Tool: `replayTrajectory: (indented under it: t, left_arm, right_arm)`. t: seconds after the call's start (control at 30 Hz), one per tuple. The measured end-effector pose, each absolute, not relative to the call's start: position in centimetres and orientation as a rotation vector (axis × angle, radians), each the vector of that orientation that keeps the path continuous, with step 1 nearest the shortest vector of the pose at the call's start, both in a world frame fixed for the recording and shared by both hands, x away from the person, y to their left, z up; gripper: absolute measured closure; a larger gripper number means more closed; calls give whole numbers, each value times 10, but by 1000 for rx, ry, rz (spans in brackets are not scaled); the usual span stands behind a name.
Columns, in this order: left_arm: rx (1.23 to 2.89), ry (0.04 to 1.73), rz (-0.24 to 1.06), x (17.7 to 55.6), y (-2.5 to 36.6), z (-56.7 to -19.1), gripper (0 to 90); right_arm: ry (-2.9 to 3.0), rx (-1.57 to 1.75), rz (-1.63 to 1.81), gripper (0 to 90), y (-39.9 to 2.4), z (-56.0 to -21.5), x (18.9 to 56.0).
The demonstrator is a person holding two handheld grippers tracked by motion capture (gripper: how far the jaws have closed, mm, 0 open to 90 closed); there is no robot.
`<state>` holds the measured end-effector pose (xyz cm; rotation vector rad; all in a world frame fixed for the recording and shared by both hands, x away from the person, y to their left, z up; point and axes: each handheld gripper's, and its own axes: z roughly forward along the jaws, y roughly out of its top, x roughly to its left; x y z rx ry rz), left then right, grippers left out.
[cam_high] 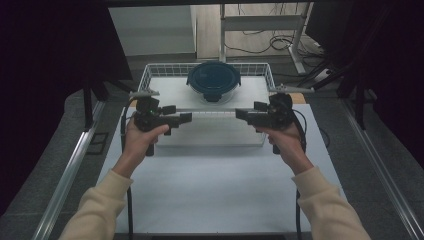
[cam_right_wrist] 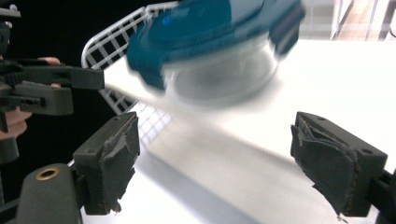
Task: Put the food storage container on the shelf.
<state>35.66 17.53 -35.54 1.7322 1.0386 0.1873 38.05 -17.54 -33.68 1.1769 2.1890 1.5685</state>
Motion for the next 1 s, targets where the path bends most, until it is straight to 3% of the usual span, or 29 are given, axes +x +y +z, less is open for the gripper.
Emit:
replayTrajectory:
  t: [0.17,0.43,0.73,1.0]
  left_arm:
    - [1811,1009,256,311,168,-381,190]
    - [1860,985,254,263,168,-424,192]
    - [1987,1028,304,249,166,-477,198]
    - [1985,1090,302,241,182,-491,202]
  right_arm:
    - [2205,1109,1525,168,-188,-361,347]
    - [2252,1096,1493,171,-211,-403,294]
    - [2306,1180,1336,178,-230,-464,269]
    - [2275,1178,1190,184,-239,-486,265]
